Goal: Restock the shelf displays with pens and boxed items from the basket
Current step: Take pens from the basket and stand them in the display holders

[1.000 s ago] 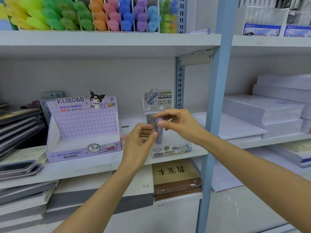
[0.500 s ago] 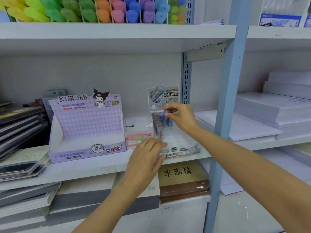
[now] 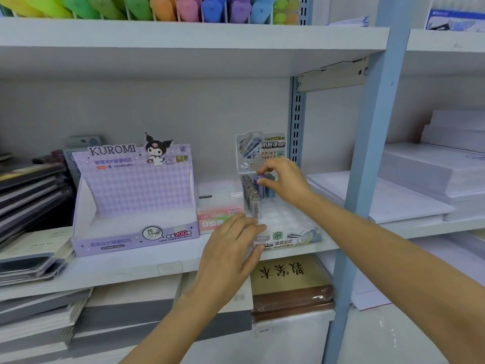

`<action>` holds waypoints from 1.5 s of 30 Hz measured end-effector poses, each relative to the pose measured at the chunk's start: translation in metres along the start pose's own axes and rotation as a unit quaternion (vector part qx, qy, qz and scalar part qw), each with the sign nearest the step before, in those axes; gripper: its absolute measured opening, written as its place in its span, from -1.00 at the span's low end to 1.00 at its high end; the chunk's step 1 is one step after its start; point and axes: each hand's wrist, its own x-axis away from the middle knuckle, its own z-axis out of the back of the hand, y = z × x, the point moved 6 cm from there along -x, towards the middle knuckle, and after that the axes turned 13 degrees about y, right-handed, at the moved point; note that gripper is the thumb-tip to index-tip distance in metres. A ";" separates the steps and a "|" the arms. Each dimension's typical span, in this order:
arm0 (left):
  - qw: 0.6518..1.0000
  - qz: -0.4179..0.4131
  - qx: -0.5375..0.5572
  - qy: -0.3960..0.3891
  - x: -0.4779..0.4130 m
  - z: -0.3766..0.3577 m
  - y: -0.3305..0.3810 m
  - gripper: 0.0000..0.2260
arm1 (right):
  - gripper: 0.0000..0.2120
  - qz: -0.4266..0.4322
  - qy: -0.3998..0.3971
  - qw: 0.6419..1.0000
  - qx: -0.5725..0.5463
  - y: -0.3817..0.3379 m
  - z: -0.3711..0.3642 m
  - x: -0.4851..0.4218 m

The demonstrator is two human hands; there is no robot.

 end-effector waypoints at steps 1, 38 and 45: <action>1.000 0.000 0.002 0.002 0.000 0.000 0.000 -0.74 | -0.86 0.001 -0.007 1.000 0.011 0.002 -0.002 0.001; 0.790 0.390 0.033 -0.472 0.500 -0.143 0.025 -0.83 | -0.70 -0.119 -0.643 0.755 -0.049 0.045 -0.164 0.607; 0.765 0.436 0.039 -0.472 0.501 -0.155 0.023 -0.89 | -0.71 -0.191 -0.601 0.772 -0.083 0.052 -0.166 0.602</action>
